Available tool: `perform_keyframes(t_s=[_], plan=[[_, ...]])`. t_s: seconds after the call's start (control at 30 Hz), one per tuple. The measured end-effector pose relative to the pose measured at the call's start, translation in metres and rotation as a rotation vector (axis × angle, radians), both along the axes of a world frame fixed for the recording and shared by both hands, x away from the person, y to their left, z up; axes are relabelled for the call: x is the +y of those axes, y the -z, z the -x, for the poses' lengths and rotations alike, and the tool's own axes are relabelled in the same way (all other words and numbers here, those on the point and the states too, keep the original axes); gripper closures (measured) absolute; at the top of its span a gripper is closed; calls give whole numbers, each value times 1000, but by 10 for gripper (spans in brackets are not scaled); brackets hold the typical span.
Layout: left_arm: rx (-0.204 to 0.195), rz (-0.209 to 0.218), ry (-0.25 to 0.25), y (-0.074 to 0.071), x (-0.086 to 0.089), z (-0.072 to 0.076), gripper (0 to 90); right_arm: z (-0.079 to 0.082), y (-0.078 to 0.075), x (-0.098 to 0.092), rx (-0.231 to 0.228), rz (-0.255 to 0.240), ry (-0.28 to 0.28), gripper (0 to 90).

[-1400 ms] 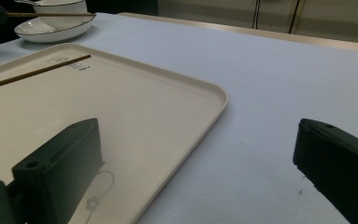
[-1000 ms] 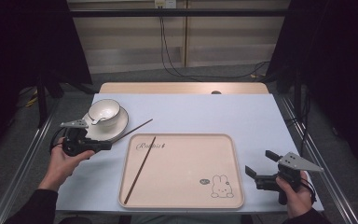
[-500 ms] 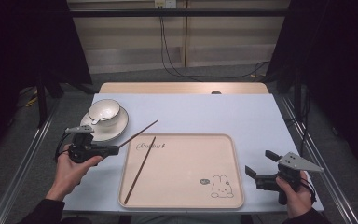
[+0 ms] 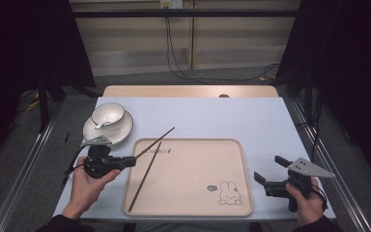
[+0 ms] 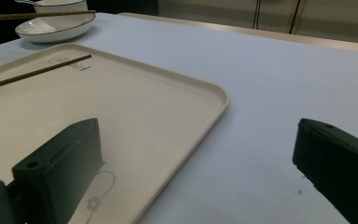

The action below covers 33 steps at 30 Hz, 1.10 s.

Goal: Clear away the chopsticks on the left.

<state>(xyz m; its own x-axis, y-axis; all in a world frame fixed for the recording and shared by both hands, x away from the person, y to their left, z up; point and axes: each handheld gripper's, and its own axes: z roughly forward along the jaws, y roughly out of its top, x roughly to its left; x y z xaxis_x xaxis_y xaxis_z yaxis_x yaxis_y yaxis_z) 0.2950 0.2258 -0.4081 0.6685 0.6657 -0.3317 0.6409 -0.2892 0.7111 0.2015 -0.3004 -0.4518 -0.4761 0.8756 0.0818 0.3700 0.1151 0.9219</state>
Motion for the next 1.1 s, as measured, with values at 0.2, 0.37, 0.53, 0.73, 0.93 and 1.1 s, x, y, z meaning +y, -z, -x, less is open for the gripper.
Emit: perform_keyframes(t_s=[0.2,0.37,0.53,0.73,0.93,1.1], plan=[[40,-32,-41,6,-15,7,842,0,0,0,-2,4,-2,11],[61,-48,-78,15,-23,12,842,0,0,0,-2,4,0,11],[84,-55,-90,22,-29,18,842,0,0,0,-2,4,-3,11],[78,-115,-98,26,-45,27,843,0,0,0,-3,6,-5,11],[98,-142,-138,35,-51,26,842,0,0,1,-3,6,-6,11],[123,-158,-148,41,-55,26,841,0,0,1,-3,8,-6,10]])
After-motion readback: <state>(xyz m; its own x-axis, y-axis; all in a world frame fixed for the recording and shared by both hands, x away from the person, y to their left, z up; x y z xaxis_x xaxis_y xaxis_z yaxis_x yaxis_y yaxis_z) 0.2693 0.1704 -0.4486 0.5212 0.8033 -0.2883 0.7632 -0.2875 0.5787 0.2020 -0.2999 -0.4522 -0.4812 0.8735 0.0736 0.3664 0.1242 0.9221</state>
